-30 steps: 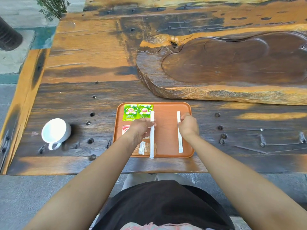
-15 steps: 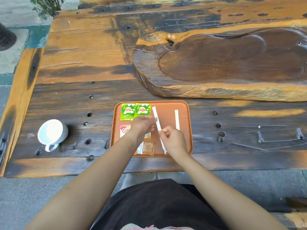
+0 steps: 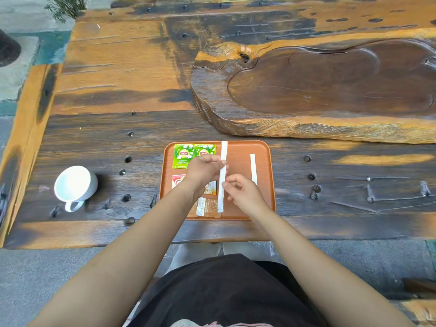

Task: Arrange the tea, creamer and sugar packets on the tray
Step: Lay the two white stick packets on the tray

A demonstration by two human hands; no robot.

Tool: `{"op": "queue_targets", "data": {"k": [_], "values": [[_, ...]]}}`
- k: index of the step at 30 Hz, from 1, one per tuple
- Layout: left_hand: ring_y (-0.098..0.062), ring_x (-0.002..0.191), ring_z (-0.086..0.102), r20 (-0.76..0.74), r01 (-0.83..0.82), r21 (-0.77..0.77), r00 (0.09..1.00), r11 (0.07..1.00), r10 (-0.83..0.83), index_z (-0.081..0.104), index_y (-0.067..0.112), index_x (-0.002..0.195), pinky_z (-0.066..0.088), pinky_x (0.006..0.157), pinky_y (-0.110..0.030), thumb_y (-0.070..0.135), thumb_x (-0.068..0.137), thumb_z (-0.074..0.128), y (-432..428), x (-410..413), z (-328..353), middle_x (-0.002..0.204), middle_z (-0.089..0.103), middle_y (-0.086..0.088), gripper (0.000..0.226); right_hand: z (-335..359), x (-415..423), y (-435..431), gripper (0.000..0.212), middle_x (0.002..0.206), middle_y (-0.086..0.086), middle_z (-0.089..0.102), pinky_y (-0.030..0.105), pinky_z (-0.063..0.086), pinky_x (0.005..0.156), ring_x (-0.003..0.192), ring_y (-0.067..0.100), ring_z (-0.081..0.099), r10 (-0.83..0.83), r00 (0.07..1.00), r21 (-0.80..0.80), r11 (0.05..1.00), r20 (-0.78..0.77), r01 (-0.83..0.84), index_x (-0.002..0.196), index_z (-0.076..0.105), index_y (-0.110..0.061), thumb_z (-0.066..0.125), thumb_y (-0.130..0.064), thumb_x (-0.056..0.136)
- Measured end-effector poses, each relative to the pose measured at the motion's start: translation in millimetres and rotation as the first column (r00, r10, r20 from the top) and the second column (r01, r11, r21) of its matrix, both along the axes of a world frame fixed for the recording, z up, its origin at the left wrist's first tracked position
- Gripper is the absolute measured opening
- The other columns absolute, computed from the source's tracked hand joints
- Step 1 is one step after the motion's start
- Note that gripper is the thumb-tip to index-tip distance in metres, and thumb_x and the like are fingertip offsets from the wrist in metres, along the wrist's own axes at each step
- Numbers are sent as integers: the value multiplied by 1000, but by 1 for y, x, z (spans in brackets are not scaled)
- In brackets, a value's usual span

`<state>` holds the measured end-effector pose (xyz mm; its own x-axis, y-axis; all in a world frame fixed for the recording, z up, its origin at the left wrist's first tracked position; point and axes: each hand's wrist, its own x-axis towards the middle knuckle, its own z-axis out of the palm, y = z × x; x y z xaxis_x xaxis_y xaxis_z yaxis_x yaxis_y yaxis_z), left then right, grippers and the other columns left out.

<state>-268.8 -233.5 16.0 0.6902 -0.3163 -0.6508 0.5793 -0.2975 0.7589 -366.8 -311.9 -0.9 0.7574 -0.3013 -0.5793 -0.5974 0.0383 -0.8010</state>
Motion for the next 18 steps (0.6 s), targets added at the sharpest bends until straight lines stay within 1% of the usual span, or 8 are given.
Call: {"op": "queue_targets", "data": {"k": [2, 3, 6, 7, 9, 12, 15, 18], "values": [[-6, 52, 65, -30, -33, -40, 999, 999, 32, 60, 12, 74, 55, 53, -13, 1, 86, 60, 2, 1, 1, 73, 63, -5, 16, 1, 1, -1, 4, 66, -5, 56, 16, 39, 52, 50, 1, 50, -1, 1000, 83, 997, 15, 0, 87, 58, -18, 56, -17, 90], [-3, 52, 65, -42, -51, -49, 998, 997, 49, 60, 12, 75, 56, 53, -13, 1, 86, 60, 3, 2, 1, 74, 63, -5, 16, 1, 3, -1, 9, 61, -4, 55, 17, 38, 52, 44, -2, 49, -15, 1000, 106, 994, 25, 12, 82, 58, -20, 56, -15, 90], [-11, 66, 61, -29, -81, -20, 996, 996, 81, 62, 12, 84, 56, 55, -14, 6, 86, 61, 9, 9, -6, 77, 62, -3, 7, -2, 7, -5, 14, 56, -1, 54, 19, 38, 50, 38, -2, 47, -72, 997, 71, 995, 6, 71, 76, 59, -19, 59, -12, 88], [-12, 69, 59, 7, -95, 33, 995, 995, 95, 63, 12, 89, 56, 59, -17, 9, 86, 62, 13, 13, -9, 79, 61, -3, 5, -5, 8, -8, 13, 55, 1, 54, 19, 37, 49, 39, 1, 47, -97, 995, 34, 995, -18, 98, 76, 59, -17, 59, -11, 87], [-16, 76, 58, 137, -131, 223, 985, 966, 102, 65, 13, 98, 55, 75, -30, 15, 84, 63, 28, 25, -19, 83, 61, 1, 14, -13, 12, -15, 17, 55, 1, 54, 21, 39, 49, 45, 10, 47, -147, 986, -52, 988, -84, 143, 71, 58, -17, 60, -10, 86], [-25, 96, 62, 291, -166, 520, 957, 838, 9, 64, 13, 110, 50, 90, -36, 17, 85, 60, 63, 37, -30, 98, 65, -2, 26, -28, 18, -19, 30, 56, 0, 56, 34, 48, 61, 48, 13, 51, -177, 969, -176, 974, -171, 146, 58, 55, -22, 61, -9, 84], [-30, 106, 61, 291, -137, 619, 955, 774, -63, 61, 9, 114, 48, 87, -35, 19, 84, 60, 95, 36, -40, 115, 67, -11, 32, -40, 24, -16, 36, 66, 5, 60, 39, 53, 74, 60, 22, 59, -158, 961, -262, 960, -227, 96, 52, 52, -24, 61, -9, 83], [-32, 106, 60, 282, -68, 649, 947, 758, -156, 58, 6, 116, 47, 86, -37, 22, 83, 64, 113, 31, -50, 111, 67, -16, 37, -48, 27, -9, 32, 79, 6, 65, 35, 54, 73, 82, 30, 68, -160, 955, -333, 940, -251, 70, 57, 50, -25, 59, -9, 83]]}}
